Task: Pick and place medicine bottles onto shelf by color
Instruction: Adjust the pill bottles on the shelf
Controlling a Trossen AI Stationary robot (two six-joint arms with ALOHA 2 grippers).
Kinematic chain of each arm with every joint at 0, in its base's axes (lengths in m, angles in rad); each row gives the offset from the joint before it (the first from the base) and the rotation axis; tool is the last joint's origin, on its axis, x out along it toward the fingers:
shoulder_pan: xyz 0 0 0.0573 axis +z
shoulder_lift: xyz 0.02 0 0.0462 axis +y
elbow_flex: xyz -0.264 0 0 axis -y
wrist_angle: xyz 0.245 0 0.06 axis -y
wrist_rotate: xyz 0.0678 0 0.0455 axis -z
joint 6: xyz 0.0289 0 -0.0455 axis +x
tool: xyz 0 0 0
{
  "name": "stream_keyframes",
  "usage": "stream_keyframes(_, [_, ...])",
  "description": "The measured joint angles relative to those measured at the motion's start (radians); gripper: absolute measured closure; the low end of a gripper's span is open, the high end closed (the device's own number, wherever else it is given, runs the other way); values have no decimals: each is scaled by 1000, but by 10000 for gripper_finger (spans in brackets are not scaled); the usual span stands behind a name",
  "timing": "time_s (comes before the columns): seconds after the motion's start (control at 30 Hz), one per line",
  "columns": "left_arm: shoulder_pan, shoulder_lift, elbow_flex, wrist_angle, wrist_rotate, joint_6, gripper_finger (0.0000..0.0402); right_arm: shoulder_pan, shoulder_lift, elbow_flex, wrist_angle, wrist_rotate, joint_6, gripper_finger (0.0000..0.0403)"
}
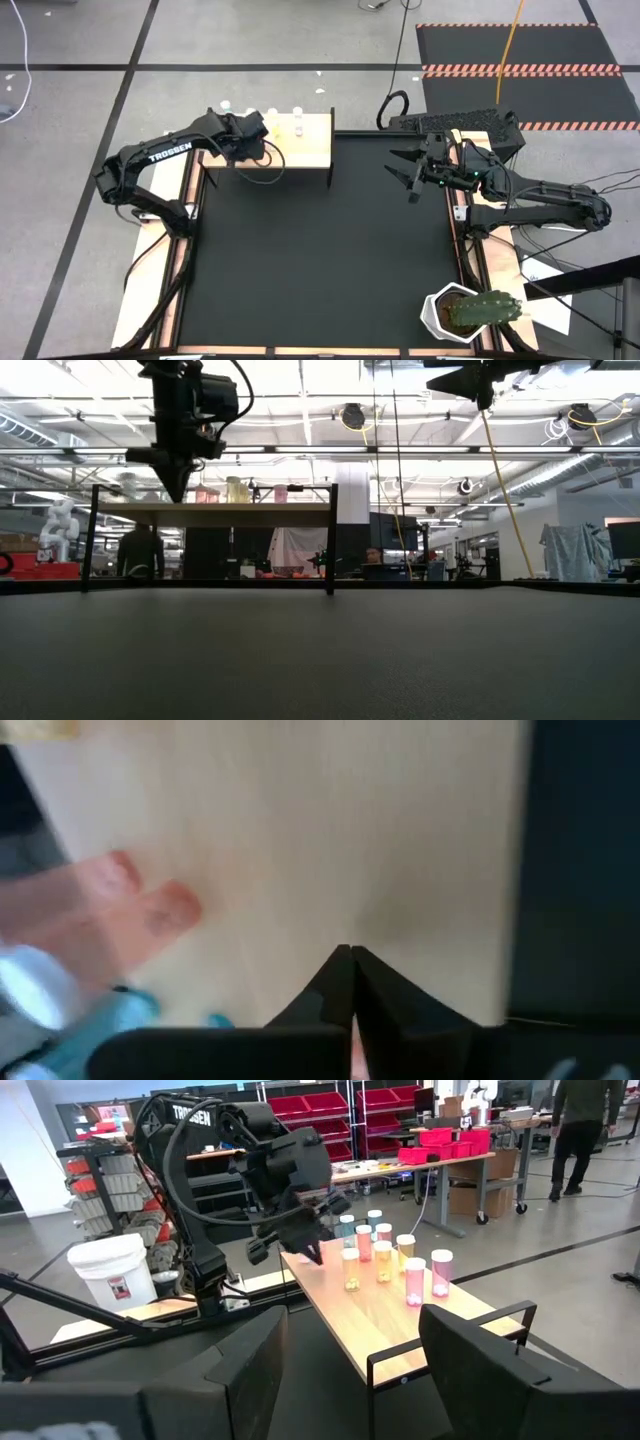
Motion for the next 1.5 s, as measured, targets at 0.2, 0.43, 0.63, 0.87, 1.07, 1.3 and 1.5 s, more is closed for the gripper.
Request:
stream_keyframes(0.2, [-85, -1, 42, -134, 5, -189, 388, 0, 0, 0, 4, -26, 0, 179])
stream_keyframes(0.43, [-140, -2, 260, -180, 6, -295, 370, 0, 0, 0, 25, -26, -15, 179])
stream_keyframes(0.63, [-132, -3, 490, -196, 6, -389, 369, 0, 0, 0, 22, -26, 55, 179])
stream_keyframes(0.87, [-44, -3, 529, -257, 36, -579, 353, 0, 0, 0, -9, -26, 136, 179])
stream_keyframes(1.07, [48, -2, 400, -401, 123, -401, 264, 0, 0, 0, -11, -52, 142, 179])
stream_keyframes(1.3, [56, -3, 198, -400, 112, 30, 178, 0, 0, 0, -11, -77, 142, 179])
stream_keyframes(1.5, [55, -3, 58, -354, 19, 164, 163, 23, 0, 0, -45, -78, 142, 179])
